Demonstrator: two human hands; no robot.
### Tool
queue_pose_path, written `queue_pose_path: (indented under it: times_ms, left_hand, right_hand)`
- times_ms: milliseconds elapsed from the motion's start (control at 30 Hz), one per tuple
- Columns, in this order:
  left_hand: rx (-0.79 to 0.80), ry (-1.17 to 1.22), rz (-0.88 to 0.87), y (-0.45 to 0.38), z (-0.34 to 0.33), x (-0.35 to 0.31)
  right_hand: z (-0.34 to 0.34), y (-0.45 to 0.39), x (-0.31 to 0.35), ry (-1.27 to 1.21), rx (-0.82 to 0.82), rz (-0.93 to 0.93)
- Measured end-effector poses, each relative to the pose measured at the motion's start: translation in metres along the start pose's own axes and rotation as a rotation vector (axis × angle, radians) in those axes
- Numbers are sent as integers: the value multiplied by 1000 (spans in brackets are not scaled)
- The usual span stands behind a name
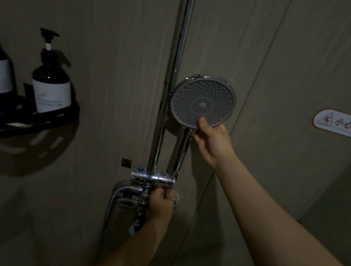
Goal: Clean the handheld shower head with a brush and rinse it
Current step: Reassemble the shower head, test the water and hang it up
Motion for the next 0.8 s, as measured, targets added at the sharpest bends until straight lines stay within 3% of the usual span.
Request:
queue_pose_path:
  times_ms: [267, 500, 667, 800]
  left_hand:
    - [113, 9, 124, -2, -2, 13]
    - [64, -152, 40, -6, -5, 12]
    - [57, -90, 0, 0, -1, 2]
    - [101, -116, 83, -9, -9, 7]
  right_hand:
    - [13, -1, -17, 19, -22, -68]
    - [10, 2, -22, 15, 21, -71]
    - [10, 2, -23, 25, -27, -35]
    - [13, 2, -23, 36, -56, -5]
Point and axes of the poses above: each hand's wrist, its own y-axis away from the middle knuckle, its own z-axis out of the back of the hand, x = y × z, the point moved 5 cm from there along -y, towards the middle knuckle, and after that the axes turned 13 degrees about -x, right-handed, at the moved point
